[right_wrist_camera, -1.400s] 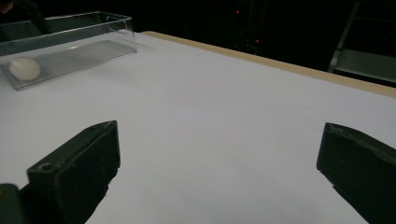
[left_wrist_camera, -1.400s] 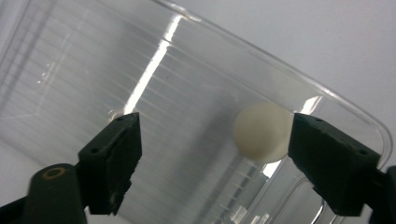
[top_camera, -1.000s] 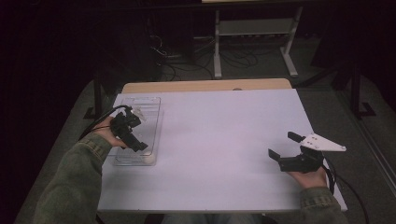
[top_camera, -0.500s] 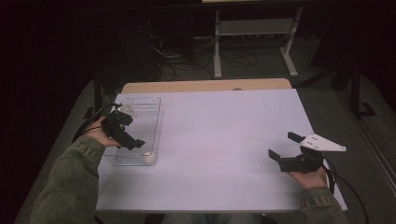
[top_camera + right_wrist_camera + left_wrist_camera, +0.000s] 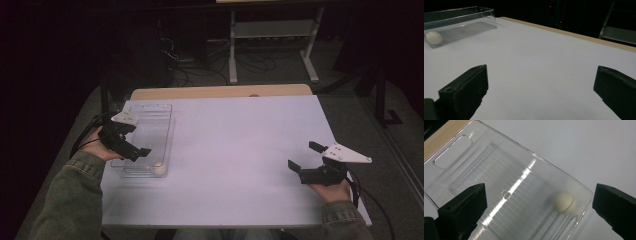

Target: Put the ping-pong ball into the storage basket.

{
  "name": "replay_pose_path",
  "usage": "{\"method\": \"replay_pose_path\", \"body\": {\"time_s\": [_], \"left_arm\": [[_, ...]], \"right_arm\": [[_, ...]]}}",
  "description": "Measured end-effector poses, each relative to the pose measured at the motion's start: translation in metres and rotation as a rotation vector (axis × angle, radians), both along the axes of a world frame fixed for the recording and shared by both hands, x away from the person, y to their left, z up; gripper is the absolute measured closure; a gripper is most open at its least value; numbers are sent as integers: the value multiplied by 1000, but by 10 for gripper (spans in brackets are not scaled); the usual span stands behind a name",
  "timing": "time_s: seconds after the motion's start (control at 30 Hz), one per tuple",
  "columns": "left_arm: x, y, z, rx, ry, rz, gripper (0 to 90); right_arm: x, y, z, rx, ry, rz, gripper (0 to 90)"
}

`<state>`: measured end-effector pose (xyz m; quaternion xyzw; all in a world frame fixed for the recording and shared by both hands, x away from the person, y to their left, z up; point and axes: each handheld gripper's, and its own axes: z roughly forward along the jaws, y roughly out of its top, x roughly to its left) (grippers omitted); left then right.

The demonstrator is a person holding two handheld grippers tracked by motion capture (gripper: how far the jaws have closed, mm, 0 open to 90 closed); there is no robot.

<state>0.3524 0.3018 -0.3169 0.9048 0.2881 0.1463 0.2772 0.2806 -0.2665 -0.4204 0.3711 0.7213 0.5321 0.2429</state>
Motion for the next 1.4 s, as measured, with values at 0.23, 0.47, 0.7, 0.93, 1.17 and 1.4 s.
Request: {"method": "replay_pose_path", "body": {"time_s": [0.23, 0.47, 0.7, 0.93, 1.17, 1.4], "left_arm": [[-10, 4, -3, -49, -45, 15, 0], [-15, 7, -7, -79, -59, 32, 0], [-21, 10, -7, -133, -86, 40, 0], [-26, 14, -11, -153, -112, 60, 0], [-32, 16, -15, -196, -123, 53, 0], [-38, 17, -21, -218, -151, 69, 0]], "right_arm": [[0, 0, 0, 0, 4, 1, 0], [0, 0, 0, -1, 3, 1, 0], [0, 1, 0, -2, 2, 0, 0], [0, 1, -1, -7, 9, 4, 0], [0, 2, -1, -9, 13, 9, 0], [0, 2, -1, -7, 10, 8, 0]]}}
